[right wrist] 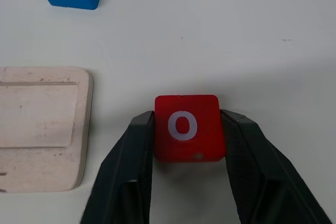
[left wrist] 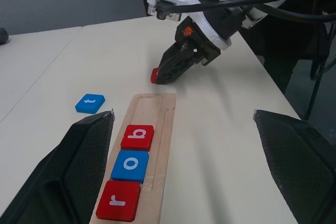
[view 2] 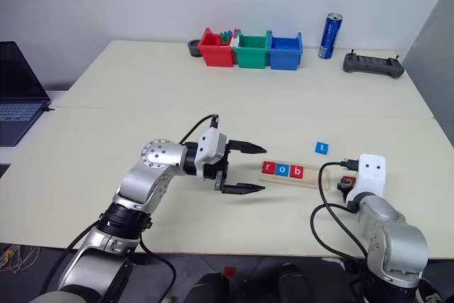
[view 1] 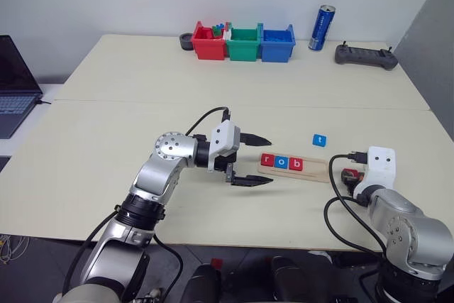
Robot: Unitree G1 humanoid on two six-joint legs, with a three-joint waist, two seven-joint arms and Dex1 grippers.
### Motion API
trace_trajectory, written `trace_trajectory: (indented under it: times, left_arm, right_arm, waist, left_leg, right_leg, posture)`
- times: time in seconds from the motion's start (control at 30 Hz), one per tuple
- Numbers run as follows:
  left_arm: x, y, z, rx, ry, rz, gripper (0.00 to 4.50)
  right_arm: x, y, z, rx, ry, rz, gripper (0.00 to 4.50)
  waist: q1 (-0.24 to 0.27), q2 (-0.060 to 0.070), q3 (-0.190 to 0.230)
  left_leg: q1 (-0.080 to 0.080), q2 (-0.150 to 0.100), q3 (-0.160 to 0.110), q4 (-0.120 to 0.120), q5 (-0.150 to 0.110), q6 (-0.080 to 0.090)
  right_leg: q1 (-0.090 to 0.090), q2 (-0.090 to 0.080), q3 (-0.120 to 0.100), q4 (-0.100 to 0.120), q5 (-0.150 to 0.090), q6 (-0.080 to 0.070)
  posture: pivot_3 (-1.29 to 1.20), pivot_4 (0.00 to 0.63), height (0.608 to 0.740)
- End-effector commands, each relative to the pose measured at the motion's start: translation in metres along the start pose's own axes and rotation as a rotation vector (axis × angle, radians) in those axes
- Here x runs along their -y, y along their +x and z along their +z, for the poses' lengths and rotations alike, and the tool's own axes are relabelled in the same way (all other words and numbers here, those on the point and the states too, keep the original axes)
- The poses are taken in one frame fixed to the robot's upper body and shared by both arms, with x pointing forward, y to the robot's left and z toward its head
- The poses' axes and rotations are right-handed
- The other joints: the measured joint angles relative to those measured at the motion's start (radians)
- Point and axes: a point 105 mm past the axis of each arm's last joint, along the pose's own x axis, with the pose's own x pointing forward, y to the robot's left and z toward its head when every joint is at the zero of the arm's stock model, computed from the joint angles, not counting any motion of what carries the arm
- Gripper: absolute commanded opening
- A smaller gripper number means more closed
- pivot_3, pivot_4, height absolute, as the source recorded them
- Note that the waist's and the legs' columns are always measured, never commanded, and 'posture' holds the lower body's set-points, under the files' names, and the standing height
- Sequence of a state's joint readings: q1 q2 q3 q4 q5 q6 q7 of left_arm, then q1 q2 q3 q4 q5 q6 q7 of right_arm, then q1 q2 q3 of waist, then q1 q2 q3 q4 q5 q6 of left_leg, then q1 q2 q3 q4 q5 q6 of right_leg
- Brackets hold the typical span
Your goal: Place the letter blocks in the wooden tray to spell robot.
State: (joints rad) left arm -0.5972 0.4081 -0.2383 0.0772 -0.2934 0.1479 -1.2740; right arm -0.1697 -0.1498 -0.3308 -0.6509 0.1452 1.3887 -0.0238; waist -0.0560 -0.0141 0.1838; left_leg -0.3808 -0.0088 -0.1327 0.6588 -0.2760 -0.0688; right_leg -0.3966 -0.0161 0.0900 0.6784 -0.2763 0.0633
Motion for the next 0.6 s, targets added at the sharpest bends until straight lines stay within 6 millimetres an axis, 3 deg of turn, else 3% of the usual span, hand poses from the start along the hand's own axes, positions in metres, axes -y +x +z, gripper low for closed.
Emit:
trace_trajectory:
  times: [0.03,0.17,0.37,0.47,0.6]
  left_arm:
    - [-0.001,0.001,0.012,0.024,0.042,-0.003,4.5]
    - [0.0,0.0,0.011,0.022,0.04,-0.005,4.5]
    - [-0.001,0.0,0.01,0.019,0.04,-0.007,4.5]
    - [-0.002,0.0,0.01,0.019,0.04,-0.009,4.5]
    - [-0.004,0.001,0.01,0.019,0.043,-0.014,4.5]
  right_arm:
    - [0.006,0.0,-0.009,-0.04,0.002,-0.016,3.17]
    - [0.011,-0.002,0.003,-0.004,0.008,-0.024,4.46]
    - [0.003,-0.012,0.043,0.138,0.0,0.002,4.46]
    - [-0.013,-0.019,0.07,0.24,-0.065,0.148,4.46]
    - [-0.023,-0.031,0.084,0.307,-0.248,0.415,4.46]
  waist:
    - [0.0,0.0,0.0]
    - [0.0,0.0,0.0]
    - [-0.002,0.001,0.0]
    - [-0.002,0.001,0.001]
    - [0.002,0.0,0.001]
  left_leg:
    - [0.0,0.0,0.0,0.0,0.0,0.0]
    - [0.0,0.0,0.0,0.0,0.0,0.0]
    - [0.0,0.0,0.0,-0.001,0.0,0.0]
    - [-0.001,0.0,0.001,-0.001,0.0,0.0]
    - [-0.002,0.0,0.0,-0.001,0.0,0.0]
  right_leg:
    - [0.0,0.0,0.0,0.0,0.0,0.0]
    - [0.0,0.0,0.0,0.0,0.0,0.0]
    - [-0.001,0.0,0.0,0.001,0.0,0.0]
    - [-0.002,0.0,0.001,0.0,0.0,0.0]
    - [-0.002,0.0,0.0,-0.001,0.0,0.0]
  posture:
    - [0.0,0.15,0.74]
    - [0.0,0.15,0.74]
    - [0.0,0.15,0.74]
    - [0.0,0.15,0.74]
    - [0.0,0.15,0.74]
